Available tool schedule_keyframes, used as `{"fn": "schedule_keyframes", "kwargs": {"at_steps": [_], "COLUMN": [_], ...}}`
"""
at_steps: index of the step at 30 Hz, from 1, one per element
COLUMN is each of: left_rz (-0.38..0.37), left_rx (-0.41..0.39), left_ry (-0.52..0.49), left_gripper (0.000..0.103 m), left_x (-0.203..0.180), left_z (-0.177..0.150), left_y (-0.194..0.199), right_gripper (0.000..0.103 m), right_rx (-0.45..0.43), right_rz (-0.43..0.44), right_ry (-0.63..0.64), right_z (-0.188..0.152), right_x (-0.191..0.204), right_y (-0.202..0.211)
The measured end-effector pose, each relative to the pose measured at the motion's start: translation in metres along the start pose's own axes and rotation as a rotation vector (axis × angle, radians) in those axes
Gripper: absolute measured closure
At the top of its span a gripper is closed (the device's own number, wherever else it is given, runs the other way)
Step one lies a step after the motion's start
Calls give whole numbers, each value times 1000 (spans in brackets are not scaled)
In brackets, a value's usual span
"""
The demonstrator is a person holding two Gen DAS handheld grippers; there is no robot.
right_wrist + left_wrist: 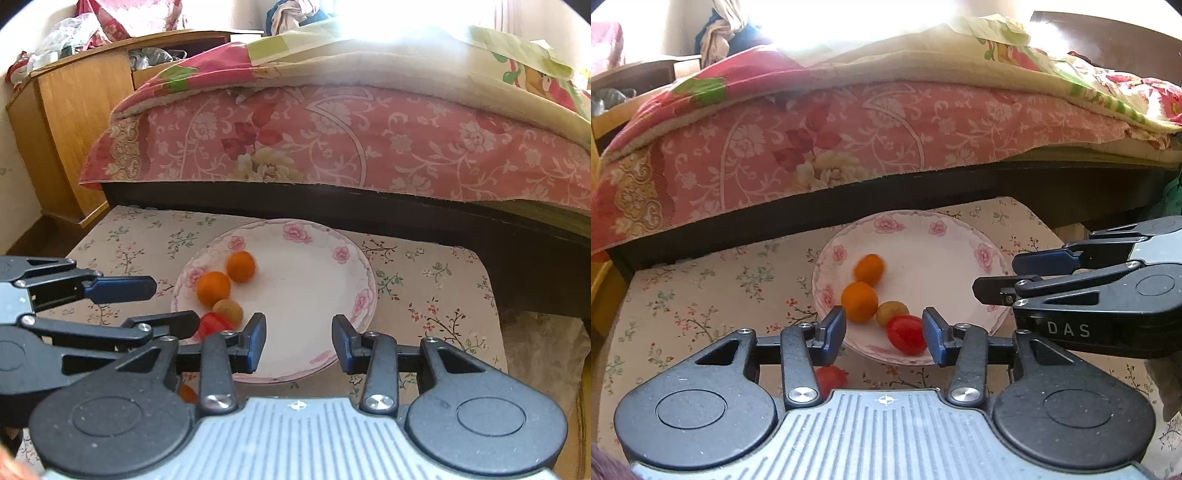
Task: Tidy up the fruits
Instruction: 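Move left gripper toward a large orange while right gripper approaches a yellow-brown fruit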
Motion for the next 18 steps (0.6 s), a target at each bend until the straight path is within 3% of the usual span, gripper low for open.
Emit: {"fn": "schedule_keyframes", "kwargs": {"at_steps": [10,18], "left_rz": [29,6], "left_rx": [69,103], "left_ry": [-5,-12], "left_gripper": [48,46], "left_x": [15,16], "left_z": [-33,-58], "left_y": [22,32], "right_gripper": [61,61], "right_rx": [34,108], "right_rz": [51,113], "right_ry": [18,44], "right_z": [-16,-49], "right_x": [15,29], "right_y": [12,20]}}
Point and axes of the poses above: each gripper's, at about its wrist camera, not at the fingertips, and y roughly against the way its jaws point, x to its left, z to its top, the point moved 10 cm from there along -y, roughly the way its jaws point, and after that the axes turned 5 degrees about z, right-handed, at the moved point
